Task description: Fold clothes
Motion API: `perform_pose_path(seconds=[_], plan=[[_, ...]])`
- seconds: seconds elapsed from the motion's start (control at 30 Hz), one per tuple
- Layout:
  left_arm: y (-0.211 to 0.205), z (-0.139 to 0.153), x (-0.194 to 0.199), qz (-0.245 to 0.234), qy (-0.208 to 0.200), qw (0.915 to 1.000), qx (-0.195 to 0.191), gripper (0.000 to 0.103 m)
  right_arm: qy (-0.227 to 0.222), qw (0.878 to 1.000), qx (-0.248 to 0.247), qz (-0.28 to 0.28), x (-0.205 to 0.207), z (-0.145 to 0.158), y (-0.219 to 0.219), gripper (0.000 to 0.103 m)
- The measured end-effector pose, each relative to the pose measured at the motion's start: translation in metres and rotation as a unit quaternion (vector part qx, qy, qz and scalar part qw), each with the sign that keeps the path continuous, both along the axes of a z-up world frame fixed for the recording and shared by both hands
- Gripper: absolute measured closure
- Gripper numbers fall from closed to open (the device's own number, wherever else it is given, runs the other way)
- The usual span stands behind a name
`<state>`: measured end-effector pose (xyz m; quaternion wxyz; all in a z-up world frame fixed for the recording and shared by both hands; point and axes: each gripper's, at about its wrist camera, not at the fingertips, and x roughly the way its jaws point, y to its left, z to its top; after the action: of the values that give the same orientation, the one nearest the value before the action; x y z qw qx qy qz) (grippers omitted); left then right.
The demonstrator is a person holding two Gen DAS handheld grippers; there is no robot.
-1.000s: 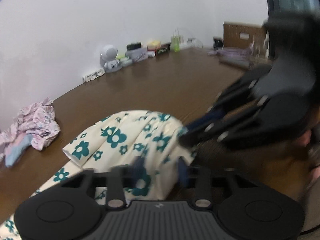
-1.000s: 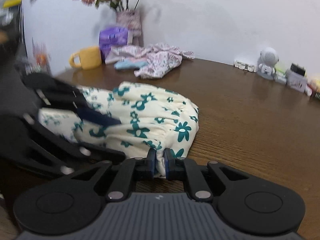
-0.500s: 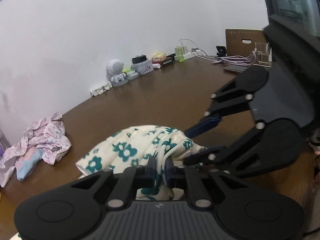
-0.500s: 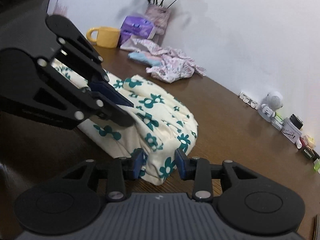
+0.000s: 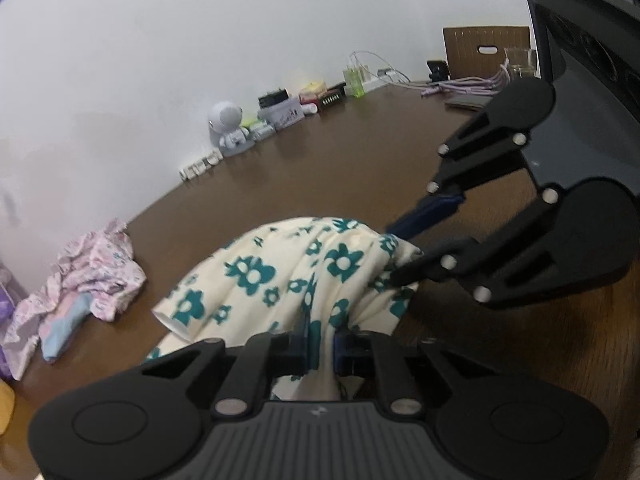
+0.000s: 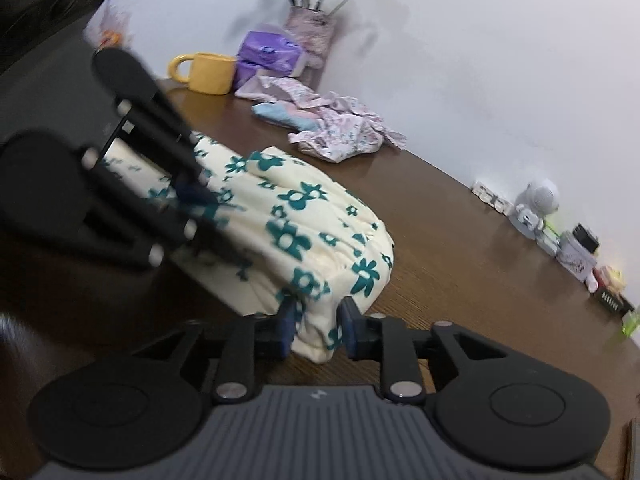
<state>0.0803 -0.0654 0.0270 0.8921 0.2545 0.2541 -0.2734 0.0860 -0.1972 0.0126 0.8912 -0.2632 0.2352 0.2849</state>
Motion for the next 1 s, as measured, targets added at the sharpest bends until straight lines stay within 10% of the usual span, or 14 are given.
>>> perform_pose_path(seconds=[0.83, 1.0], plan=[[0.030, 0.017, -0.027, -0.024, -0.026, 0.9970, -0.070, 0.074, -0.037, 0.997, -0.060, -0.041, -0.004, -0.018, 0.028, 0.095], [0.023, 0.001, -0.016, -0.004, -0.005, 0.9995, -0.031, 0.095, -0.021, 0.998, -0.039, -0.051, -0.003, -0.016, 0.023, 0.094]])
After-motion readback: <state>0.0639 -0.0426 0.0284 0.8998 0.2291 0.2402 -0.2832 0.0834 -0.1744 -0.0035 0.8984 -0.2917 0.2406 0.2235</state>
